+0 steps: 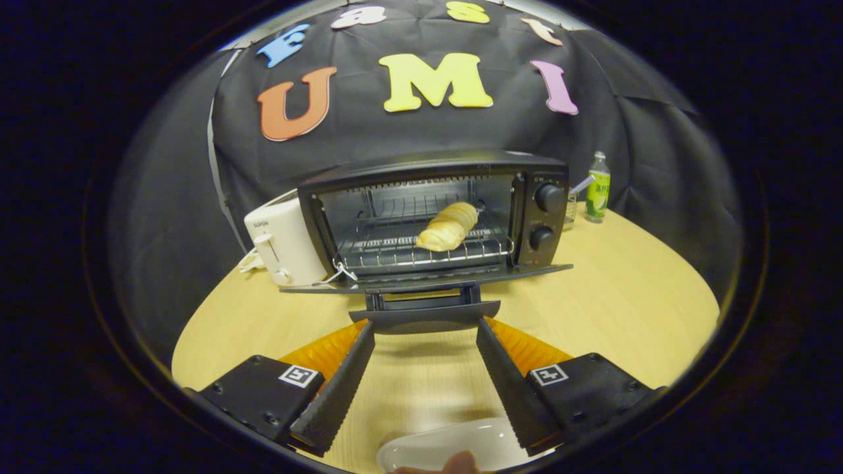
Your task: Open the toaster oven, put the food inside, and close the toaster oven door.
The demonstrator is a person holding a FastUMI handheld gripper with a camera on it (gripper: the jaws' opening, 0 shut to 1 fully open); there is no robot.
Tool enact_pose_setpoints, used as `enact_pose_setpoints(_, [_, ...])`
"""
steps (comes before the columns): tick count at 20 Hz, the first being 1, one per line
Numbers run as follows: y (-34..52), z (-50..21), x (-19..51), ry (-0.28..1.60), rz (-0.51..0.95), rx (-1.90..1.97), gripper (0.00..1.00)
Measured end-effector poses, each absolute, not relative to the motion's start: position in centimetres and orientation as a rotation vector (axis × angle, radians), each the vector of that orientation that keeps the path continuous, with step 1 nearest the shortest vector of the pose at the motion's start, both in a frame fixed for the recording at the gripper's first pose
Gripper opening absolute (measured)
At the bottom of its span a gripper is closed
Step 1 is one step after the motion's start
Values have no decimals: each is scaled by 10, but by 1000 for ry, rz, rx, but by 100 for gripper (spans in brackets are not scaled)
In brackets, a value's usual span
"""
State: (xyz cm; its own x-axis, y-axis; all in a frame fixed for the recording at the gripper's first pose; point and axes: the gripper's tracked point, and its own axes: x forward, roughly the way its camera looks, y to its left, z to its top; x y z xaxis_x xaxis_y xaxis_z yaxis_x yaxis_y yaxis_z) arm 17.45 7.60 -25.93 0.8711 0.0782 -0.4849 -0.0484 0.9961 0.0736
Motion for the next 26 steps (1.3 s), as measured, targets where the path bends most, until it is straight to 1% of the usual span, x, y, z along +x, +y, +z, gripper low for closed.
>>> enact_pose_setpoints(5, [71,-218,196,402,60,86,100])
enact_pose_setpoints(11, [56,-163,180,287,41,73,100])
enact_pose_setpoints(16, [44,-113,145,213,35,35,100])
enact_pose_setpoints(26, [20,23,37,19,6,-7,100])
